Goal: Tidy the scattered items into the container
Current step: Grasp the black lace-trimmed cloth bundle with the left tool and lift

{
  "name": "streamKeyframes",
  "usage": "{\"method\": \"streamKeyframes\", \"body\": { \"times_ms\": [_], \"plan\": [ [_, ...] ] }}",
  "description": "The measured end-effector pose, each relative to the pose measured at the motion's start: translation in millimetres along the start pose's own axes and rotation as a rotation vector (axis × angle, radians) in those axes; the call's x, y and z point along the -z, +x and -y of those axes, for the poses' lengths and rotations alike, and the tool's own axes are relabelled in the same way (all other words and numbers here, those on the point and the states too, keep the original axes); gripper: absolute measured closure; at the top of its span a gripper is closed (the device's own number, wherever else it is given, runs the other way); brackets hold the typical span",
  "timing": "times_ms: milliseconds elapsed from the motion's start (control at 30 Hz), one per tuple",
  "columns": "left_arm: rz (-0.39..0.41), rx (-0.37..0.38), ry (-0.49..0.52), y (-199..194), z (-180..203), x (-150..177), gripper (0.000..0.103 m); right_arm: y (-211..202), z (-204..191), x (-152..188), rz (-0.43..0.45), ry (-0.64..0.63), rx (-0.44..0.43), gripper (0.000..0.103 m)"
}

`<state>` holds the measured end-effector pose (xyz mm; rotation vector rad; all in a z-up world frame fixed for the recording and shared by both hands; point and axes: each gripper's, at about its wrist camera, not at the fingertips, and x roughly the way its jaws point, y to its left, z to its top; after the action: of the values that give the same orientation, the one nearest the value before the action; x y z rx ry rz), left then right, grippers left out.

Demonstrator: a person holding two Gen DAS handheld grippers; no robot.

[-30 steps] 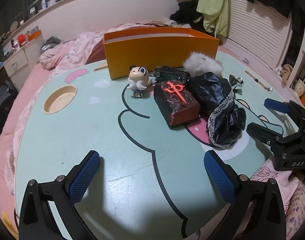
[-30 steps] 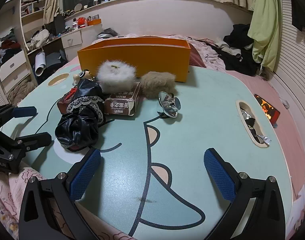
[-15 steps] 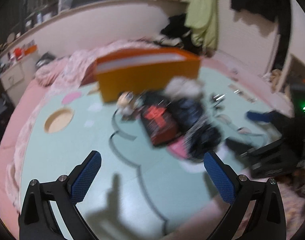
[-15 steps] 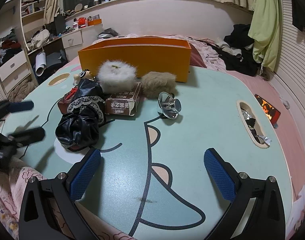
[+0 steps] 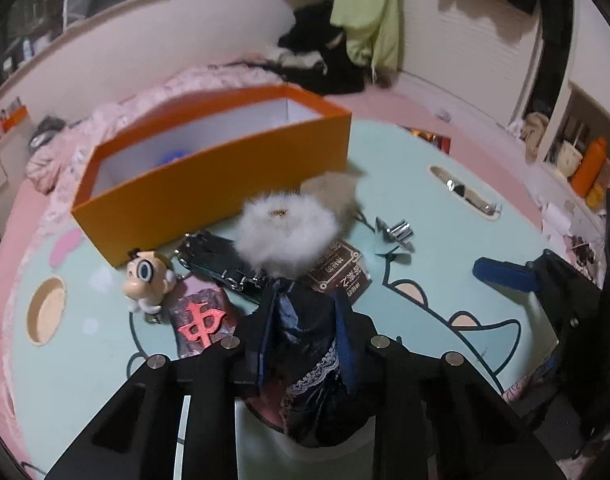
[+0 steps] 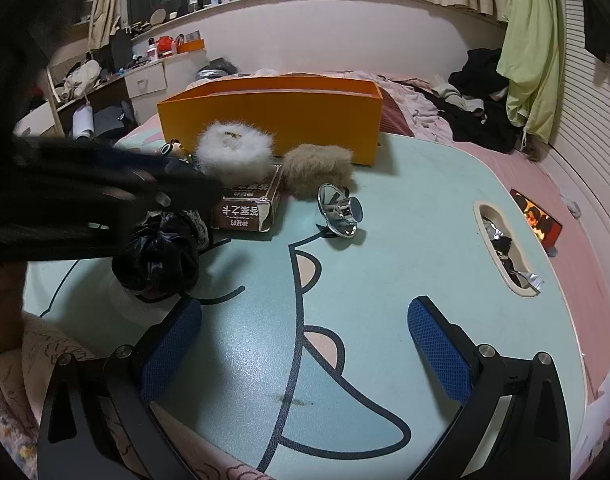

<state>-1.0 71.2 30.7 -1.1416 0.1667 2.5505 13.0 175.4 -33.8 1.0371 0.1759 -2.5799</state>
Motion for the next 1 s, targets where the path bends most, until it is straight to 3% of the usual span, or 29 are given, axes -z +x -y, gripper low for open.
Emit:
{"method": "streamKeyframes", "body": {
  "times_ms": [200,400,433,467,533,633,733,800,933,1000],
  "plan": [
    [0.142,0.072,-0.089,-69.8,-22.9,13.0,0.081,-1.5,-1.4,-1.0,0.003,0.002,-0.005,0.0],
    [0.111,0.003,-0.148,-88.0,-45.3,46.2,0.08,-2.2,-1.1,-1.1,0.004,0.003,-0.008,0.0],
    [0.091,-0.007,-0.16,-82.5,-48.6,51.3,0.072,-2.2,-1.0,-1.2,0.004,0.003,-0.008,0.0],
    [0.068,-0.028,-0.176,-74.9,-52.0,55.3,0.057,-2.2,-0.5,-1.3,0.004,0.002,-0.008,0.0],
    [0.033,-0.067,-0.209,-61.6,-57.4,59.6,0.041,-1.8,0.2,-1.5,0.004,0.002,-0.009,0.0],
    [0.03,-0.062,-0.209,-60.0,-57.7,59.8,0.035,-1.5,0.2,-1.6,0.005,0.003,-0.01,0.0],
    [0.072,-0.098,-0.168,-66.8,-50.2,54.7,0.011,-1.6,0.0,-1.8,0.005,0.004,-0.012,0.0],
    [0.087,-0.11,-0.135,-65.2,-43.4,52.0,0.008,-1.3,-0.4,-2.1,0.006,0.004,-0.013,0.0],
    [-0.042,-0.13,-0.061,-27.3,-33.8,56.3,0.009,-1.4,-1.1,-2.5,0.007,0.005,-0.015,0.0],
    [-0.056,-0.121,-0.071,-17.2,-38.7,60.1,0.011,-1.0,-1.7,-3.1,0.008,0.006,-0.016,0.0]
  ]
}}
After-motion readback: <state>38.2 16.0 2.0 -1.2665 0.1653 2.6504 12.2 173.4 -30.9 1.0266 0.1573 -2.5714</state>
